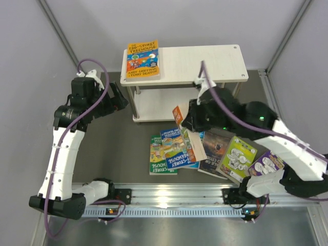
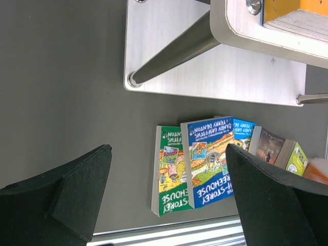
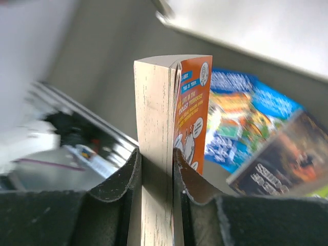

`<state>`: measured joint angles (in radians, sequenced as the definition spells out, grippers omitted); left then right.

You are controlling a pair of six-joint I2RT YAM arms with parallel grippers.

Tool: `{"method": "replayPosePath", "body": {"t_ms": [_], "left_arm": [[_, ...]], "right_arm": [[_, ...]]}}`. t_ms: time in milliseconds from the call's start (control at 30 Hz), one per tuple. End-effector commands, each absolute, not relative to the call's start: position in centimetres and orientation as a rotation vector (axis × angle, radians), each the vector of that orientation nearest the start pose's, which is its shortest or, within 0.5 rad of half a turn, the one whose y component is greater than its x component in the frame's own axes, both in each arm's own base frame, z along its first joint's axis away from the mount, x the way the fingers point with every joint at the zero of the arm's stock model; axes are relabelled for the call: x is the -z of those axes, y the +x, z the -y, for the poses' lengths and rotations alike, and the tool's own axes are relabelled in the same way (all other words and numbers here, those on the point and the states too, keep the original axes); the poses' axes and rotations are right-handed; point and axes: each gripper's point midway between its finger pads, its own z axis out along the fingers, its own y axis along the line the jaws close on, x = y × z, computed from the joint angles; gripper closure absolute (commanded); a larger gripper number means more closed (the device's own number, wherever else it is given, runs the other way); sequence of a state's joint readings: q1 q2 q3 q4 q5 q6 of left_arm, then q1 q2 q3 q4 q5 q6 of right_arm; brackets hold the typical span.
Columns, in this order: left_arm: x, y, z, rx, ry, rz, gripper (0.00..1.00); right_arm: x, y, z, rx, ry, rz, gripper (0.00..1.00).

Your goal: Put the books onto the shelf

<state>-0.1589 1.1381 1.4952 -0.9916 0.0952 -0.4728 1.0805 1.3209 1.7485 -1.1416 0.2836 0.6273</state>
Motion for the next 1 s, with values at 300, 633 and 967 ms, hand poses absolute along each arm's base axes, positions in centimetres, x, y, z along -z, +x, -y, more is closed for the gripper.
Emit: {"method": "replayPosePath", "body": {"t_ms": [300, 633, 967], "left_arm": [[-34.3, 29.3, 9.1, 0.529, -0.292, -2.146, 0.03], [-34.9, 28.7, 9.3, 0.548, -0.295, -2.134, 0.04], [-35.6, 27.7, 8.5, 0.518, -0.305, -2.111, 0.04]], "right_arm": [[-56.9, 23.4, -20.9, -1.118, -0.238, -1.607, 1.0], [-60.0, 34.7, -16.5, -1.523, -0.049, -1.525, 1.0], [-53.0, 41.1, -11.9, -1.634, 0.189, -1.745, 1.0]]}}
